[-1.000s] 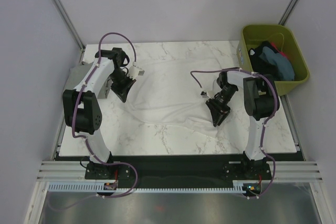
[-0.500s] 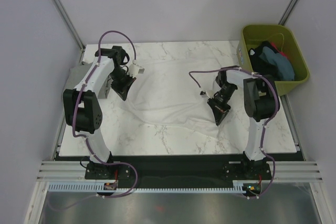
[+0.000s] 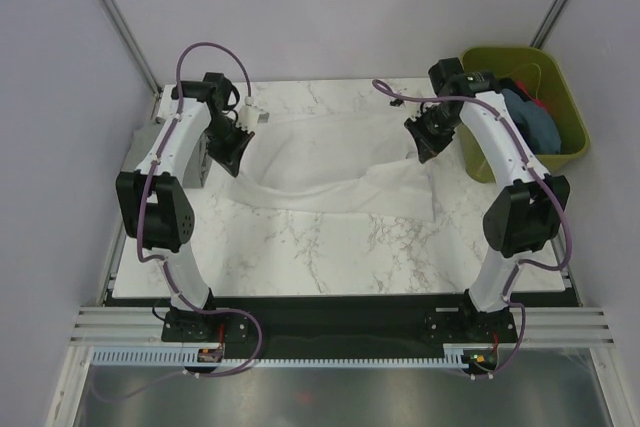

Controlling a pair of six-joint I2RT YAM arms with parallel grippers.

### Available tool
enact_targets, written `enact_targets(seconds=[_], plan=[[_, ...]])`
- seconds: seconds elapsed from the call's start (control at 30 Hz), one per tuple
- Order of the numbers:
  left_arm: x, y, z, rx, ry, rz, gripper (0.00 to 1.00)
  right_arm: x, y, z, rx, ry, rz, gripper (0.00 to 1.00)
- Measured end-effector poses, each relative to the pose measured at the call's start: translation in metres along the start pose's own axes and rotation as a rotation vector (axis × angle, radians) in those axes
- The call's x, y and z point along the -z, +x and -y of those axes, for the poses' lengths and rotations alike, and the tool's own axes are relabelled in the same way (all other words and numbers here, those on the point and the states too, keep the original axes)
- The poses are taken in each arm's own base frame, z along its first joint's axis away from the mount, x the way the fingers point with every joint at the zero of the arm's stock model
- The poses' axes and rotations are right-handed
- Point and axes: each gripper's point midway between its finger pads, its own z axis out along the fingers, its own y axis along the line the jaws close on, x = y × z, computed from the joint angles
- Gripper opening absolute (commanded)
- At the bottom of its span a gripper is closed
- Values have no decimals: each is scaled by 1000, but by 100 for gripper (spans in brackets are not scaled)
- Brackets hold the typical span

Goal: Fold and stack the t-shirts
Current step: Fold the tshirt

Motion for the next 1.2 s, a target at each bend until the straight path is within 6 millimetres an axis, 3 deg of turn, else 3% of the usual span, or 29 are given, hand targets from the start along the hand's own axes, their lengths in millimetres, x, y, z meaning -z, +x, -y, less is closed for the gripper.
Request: enact_targets(seconds=[0.23, 0.4, 0.6, 0.83, 1.0, 1.2], plan=[[20, -38, -34, 59, -78, 102, 2, -12, -11, 22, -25, 64, 4, 0], [17, -42, -56, 115, -114, 97, 2, -12, -28, 36, -26, 114, 41, 0], [5, -43, -68, 155, -120, 67, 2, -11, -41, 48, -15, 147, 69, 0], [-17, -53, -85, 184, -126, 39, 2, -47, -49, 69, -23, 147, 41, 0], [-37, -48, -94, 219, -128, -14, 2, -78, -50, 84, -42, 146, 13, 0], [-43, -53, -106, 235, -144, -16, 2, -90, -58, 94, -45, 161, 20, 0]])
